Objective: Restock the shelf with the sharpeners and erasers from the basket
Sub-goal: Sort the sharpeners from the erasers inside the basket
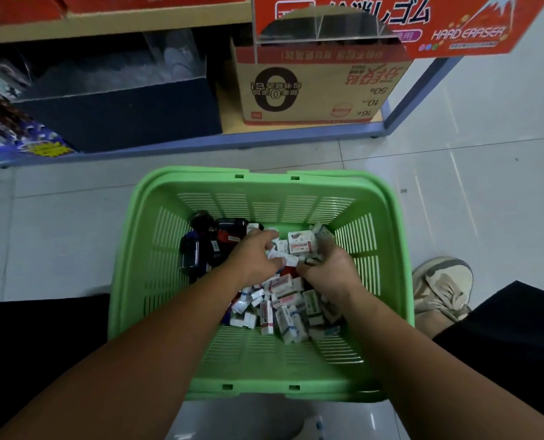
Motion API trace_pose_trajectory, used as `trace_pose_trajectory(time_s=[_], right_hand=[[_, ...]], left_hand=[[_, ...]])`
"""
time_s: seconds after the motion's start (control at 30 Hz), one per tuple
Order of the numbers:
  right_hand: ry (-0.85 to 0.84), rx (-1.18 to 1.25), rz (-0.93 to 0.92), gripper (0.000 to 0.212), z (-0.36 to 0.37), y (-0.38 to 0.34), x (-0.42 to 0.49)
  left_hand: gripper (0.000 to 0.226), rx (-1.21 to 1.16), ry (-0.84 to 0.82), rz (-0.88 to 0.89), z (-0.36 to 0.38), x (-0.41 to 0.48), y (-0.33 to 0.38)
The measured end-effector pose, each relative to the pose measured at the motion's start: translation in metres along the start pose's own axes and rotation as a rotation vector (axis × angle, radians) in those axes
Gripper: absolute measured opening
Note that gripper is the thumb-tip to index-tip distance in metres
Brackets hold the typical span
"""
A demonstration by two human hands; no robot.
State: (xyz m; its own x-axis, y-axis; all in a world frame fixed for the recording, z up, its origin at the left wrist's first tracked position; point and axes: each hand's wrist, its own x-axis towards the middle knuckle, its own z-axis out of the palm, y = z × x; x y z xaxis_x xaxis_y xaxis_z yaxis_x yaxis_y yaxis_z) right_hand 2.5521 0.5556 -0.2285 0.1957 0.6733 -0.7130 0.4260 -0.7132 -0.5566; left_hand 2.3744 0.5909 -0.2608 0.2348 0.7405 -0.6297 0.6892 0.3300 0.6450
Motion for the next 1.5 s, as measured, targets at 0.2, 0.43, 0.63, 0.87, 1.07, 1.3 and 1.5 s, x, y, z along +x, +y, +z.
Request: trace_pose_trajectory(time_s=[0.2,0.43,0.63,0.87,1.07,1.3,1.5], right_hand=[[-0.028,-0.123,-0.019,0.067,-0.007,-0.007,-0.004],[0.034,-0.160,-0.050,0.050,-0.012,-0.009,0.001],[0.225,0.096,-0.154,0.032,-0.017,-0.024,-0.005],[0.251,0.140,-0.185,0.053,-0.017,-0.014,-0.019],[0.164,-0.094,-0.158,0.042,-0.003,0.007,-0.033],[0.107,-0.087,-0.097,0.053,-0.002,0.011,-0.029],[0.061,-0.228,-0.078,0.040,-0.001,0.015,-0.018]], left_hand=[[0.065,-0.185,-0.264,-0.116,-0.004,-0.014,0.017],[0.078,0.043,-0.306,0.041,-0.006,-0.024,0.003],[0.048,-0.005,-0.304,0.034,-0.012,-0.025,0.010],[0.024,-0.005,-0.126,0.036,-0.017,-0.028,0.012],[0.031,-0.281,0.132,0.149,-0.026,-0.019,0.057],[0.038,0.079,-0.084,0.006,0.012,-0.023,0.023],[0.028,0.155,-0.004,0.073,0.008,-0.032,0.029]])
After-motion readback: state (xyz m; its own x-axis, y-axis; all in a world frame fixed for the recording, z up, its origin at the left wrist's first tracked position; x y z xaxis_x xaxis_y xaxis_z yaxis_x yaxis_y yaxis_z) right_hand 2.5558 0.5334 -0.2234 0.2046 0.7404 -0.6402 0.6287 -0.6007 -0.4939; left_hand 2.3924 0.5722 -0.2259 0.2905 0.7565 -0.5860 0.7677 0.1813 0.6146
